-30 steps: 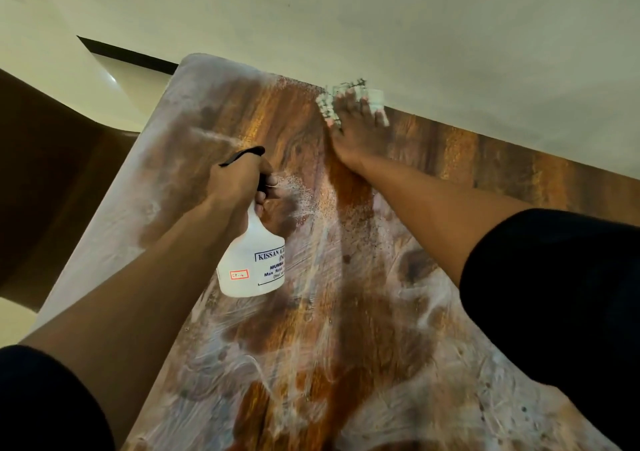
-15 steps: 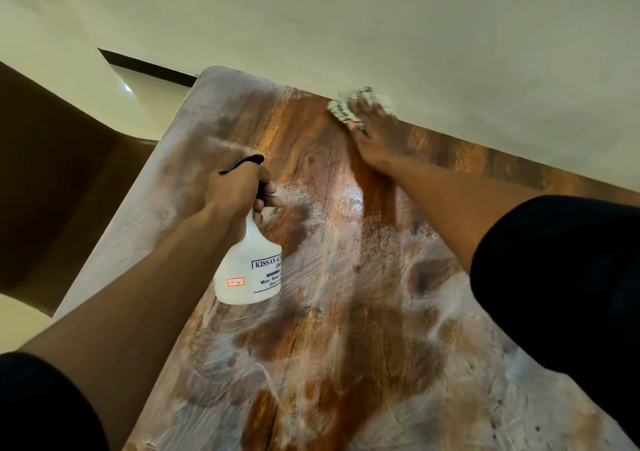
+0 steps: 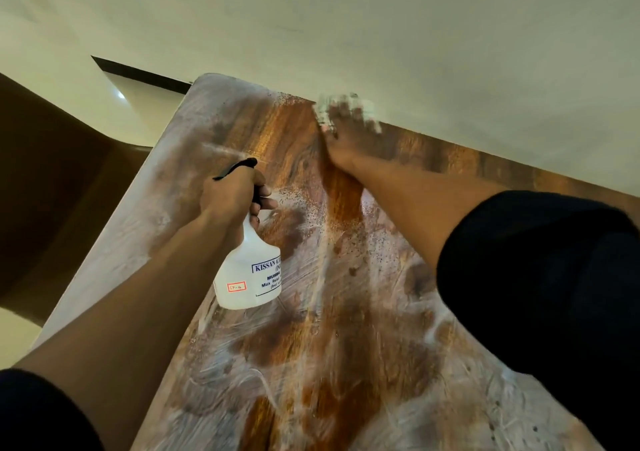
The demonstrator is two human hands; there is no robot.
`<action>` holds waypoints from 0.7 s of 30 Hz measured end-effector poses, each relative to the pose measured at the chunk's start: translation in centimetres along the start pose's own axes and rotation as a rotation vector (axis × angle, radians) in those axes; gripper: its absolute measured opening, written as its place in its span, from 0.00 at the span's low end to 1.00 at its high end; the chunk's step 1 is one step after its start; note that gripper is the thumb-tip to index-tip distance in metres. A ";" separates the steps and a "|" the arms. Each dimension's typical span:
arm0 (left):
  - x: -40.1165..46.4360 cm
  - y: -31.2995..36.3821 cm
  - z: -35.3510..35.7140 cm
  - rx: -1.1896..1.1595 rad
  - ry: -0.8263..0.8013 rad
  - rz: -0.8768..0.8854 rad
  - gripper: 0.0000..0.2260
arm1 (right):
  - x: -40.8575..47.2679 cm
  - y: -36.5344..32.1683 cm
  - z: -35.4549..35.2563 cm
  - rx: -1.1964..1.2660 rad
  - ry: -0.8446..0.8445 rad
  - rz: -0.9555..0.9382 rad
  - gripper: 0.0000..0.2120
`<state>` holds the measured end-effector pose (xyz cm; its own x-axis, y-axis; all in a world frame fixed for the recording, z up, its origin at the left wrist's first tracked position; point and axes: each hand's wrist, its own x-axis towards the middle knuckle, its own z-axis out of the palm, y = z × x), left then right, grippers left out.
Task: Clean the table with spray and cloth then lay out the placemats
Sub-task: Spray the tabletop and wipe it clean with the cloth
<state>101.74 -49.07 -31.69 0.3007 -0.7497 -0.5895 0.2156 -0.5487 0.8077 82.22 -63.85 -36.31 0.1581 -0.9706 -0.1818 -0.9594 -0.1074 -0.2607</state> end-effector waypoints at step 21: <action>2.1 3.7 -6.6 0.090 0.155 -0.036 0.10 | 3.1 -6.0 1.8 0.027 0.006 -0.015 0.28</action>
<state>109.28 -50.27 -29.92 0.4359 -0.6668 -0.6045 0.1469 -0.6100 0.7787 88.92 -65.84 -37.03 0.1713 -0.9701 -0.1721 -0.9503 -0.1166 -0.2887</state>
